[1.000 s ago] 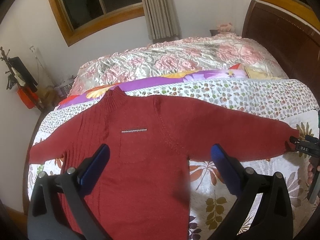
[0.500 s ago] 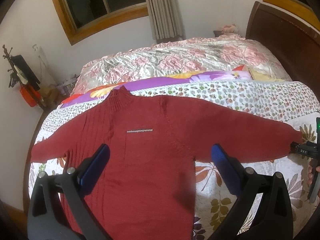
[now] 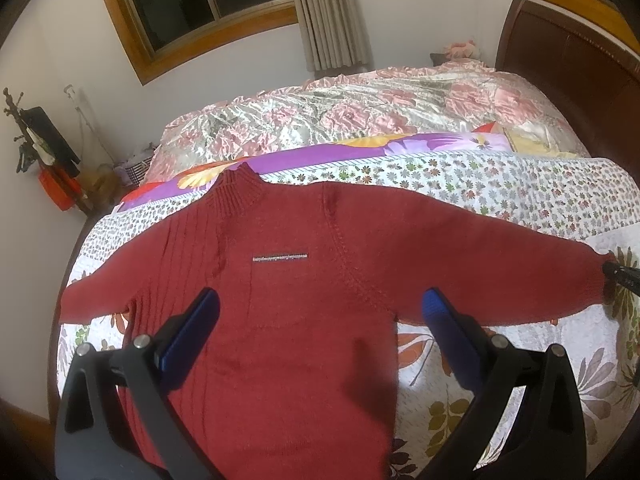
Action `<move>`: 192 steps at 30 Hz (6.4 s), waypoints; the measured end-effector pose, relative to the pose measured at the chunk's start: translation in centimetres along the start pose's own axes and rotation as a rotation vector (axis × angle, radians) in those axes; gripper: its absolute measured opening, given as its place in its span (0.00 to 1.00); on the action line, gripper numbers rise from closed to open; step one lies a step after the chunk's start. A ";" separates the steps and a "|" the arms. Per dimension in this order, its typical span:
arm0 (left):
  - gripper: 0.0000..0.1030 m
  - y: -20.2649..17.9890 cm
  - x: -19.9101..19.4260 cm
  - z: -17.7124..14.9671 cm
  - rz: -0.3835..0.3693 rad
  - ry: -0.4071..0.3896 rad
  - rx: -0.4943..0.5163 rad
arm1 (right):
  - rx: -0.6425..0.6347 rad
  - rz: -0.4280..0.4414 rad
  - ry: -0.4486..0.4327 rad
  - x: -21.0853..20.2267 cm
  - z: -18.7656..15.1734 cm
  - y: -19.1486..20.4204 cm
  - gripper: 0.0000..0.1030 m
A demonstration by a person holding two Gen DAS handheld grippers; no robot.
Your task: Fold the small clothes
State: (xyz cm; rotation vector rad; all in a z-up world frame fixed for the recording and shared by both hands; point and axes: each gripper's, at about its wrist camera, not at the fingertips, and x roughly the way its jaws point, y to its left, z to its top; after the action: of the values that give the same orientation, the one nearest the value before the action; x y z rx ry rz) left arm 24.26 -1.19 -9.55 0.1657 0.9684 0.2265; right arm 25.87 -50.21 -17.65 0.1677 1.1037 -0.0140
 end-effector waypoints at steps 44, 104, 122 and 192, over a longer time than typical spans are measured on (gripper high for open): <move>0.97 12.6 12.7 -2.9 -0.246 0.213 -0.047 | -0.218 0.301 0.022 0.9 1.0 32.4 0.46; 0.44 27.3 21.3 -4.2 -0.223 0.172 -0.242 | -0.105 0.334 0.242 9.3 -2.9 34.2 0.14; 0.57 32.3 22.8 -7.0 -0.491 0.294 -0.527 | -0.299 0.205 0.107 4.6 -2.5 40.1 0.31; 0.78 72.5 22.4 -22.6 -0.209 0.258 -1.022 | -0.340 0.098 0.147 7.9 -7.1 62.3 0.75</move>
State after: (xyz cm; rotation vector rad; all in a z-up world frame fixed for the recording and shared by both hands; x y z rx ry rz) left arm 9.30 75.51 -22.57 -0.9139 1.0098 0.5288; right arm 28.97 12.91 -19.80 -0.0838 1.2258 0.2761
